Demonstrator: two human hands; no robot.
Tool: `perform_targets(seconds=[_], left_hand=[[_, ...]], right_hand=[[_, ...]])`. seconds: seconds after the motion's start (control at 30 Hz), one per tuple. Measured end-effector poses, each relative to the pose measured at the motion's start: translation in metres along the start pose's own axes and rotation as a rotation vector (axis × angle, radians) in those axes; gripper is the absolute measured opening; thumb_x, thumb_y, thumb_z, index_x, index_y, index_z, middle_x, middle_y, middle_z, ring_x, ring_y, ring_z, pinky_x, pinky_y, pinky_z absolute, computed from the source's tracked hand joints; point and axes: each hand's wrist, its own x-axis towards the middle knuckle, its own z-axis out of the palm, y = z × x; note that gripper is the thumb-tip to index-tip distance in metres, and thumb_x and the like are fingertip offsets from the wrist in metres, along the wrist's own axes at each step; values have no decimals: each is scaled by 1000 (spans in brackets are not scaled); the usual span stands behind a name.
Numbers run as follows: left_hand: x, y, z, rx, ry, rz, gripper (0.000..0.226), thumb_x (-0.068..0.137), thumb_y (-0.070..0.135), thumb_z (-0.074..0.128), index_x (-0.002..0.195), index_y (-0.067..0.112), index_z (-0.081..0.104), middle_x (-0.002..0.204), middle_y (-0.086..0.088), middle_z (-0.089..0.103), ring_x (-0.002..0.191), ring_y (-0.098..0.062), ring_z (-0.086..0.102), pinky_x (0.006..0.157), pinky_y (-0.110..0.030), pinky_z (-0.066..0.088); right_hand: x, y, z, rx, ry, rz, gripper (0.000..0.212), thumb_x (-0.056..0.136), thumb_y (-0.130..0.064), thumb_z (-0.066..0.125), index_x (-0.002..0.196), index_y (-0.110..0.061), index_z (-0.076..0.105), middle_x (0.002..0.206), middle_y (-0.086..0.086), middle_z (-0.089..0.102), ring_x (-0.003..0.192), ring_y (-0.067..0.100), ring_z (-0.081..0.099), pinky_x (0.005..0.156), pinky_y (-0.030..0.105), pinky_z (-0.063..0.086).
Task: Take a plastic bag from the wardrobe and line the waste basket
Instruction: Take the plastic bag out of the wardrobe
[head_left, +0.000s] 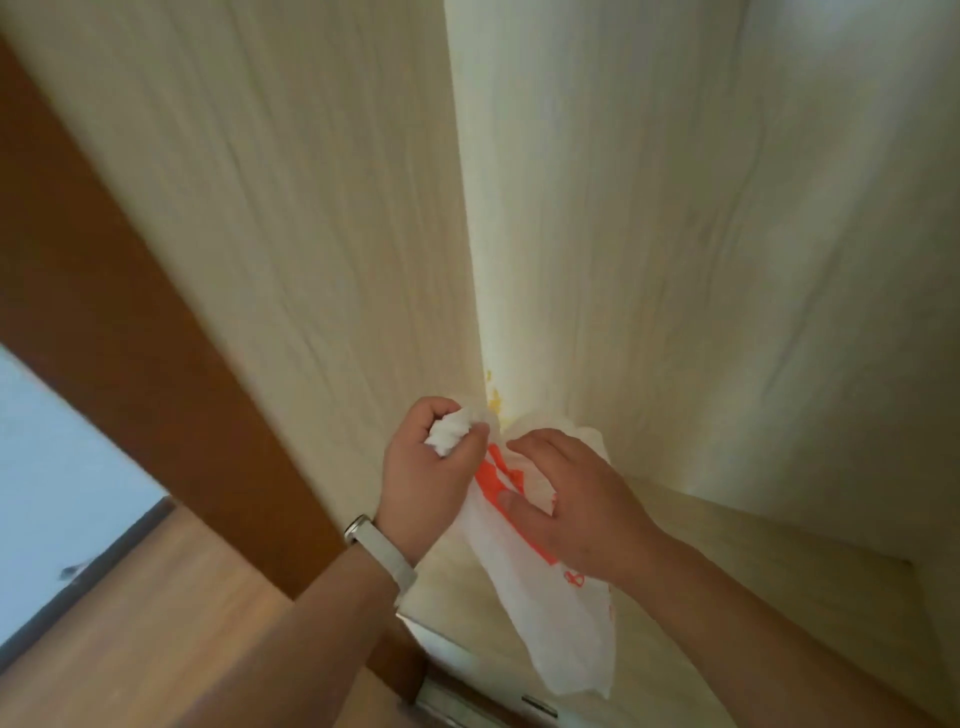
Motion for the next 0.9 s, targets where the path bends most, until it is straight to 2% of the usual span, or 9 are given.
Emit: perform_targets(seconds=[0.17, 0.27, 0.33, 0.43, 0.6, 0.67, 0.73, 0.83, 0.9], left_hand=[[-41, 19, -35, 87, 134, -19, 21, 83, 11, 74, 80, 26, 60, 70, 13, 64, 58, 3, 57, 52, -11, 45], [-69, 25, -58, 101, 217, -47, 12, 85, 13, 72, 85, 19, 62, 75, 3, 64, 63, -4, 61, 57, -20, 52], [-86, 29, -76, 129, 271, -55, 10, 86, 17, 71, 87, 20, 62, 79, 4, 65, 68, -7, 63, 60, -21, 54], [-108, 36, -106, 170, 366, -45, 17, 87, 18, 71, 83, 30, 61, 79, 12, 65, 69, -3, 63, 60, -14, 52], [-142, 45, -160, 257, 512, -35, 23, 87, 22, 71, 79, 41, 60, 80, 22, 65, 73, -1, 64, 58, -10, 50], [-152, 45, -185, 267, 581, -47, 18, 83, 29, 70, 78, 43, 60, 80, 21, 66, 72, -1, 65, 57, -10, 50], [-161, 42, -212, 259, 661, -72, 12, 78, 33, 69, 76, 41, 60, 78, 17, 66, 68, -2, 63, 57, -13, 50], [-173, 32, -253, 265, 755, -100, 11, 77, 33, 70, 76, 39, 61, 78, 14, 66, 68, -4, 63, 58, -17, 52], [-179, 24, -277, 256, 802, -122, 11, 76, 32, 70, 76, 37, 61, 77, 9, 67, 70, -12, 65, 60, -23, 54]], right_hand=[[-17, -29, 3, 30, -105, -128, 59, 86, -69, 36, 132, -34, 48, 131, -16, 50, 118, 5, 47, 99, 28, 41], [-26, -47, 12, 29, -163, -206, 68, 85, -73, 29, 135, -32, 48, 138, -12, 49, 125, 9, 45, 106, 32, 40], [-31, -61, 20, 34, -196, -262, 69, 85, -72, 29, 138, -31, 47, 143, -10, 46, 130, 10, 41, 109, 33, 37], [-37, -85, 35, 31, -241, -371, 63, 89, -69, 32, 140, -33, 43, 147, -11, 41, 133, 9, 37, 110, 32, 35], [-42, -137, 62, 116, -310, -515, 62, 90, -73, 28, 138, -35, 41, 145, -9, 45, 131, 14, 43, 106, 33, 35], [-43, -160, 78, 160, -343, -570, 61, 90, -75, 24, 136, -37, 38, 141, -9, 48, 128, 15, 47, 105, 33, 37], [-43, -182, 99, 181, -365, -630, 56, 92, -73, 27, 135, -38, 36, 138, -11, 50, 125, 14, 49, 102, 28, 34], [-40, -213, 132, 201, -424, -685, 54, 92, -73, 32, 136, -41, 33, 138, -15, 48, 124, 10, 49, 101, 27, 34], [-35, -233, 153, 196, -460, -707, 56, 92, -73, 36, 138, -43, 31, 140, -17, 47, 125, 8, 48, 102, 26, 32]])
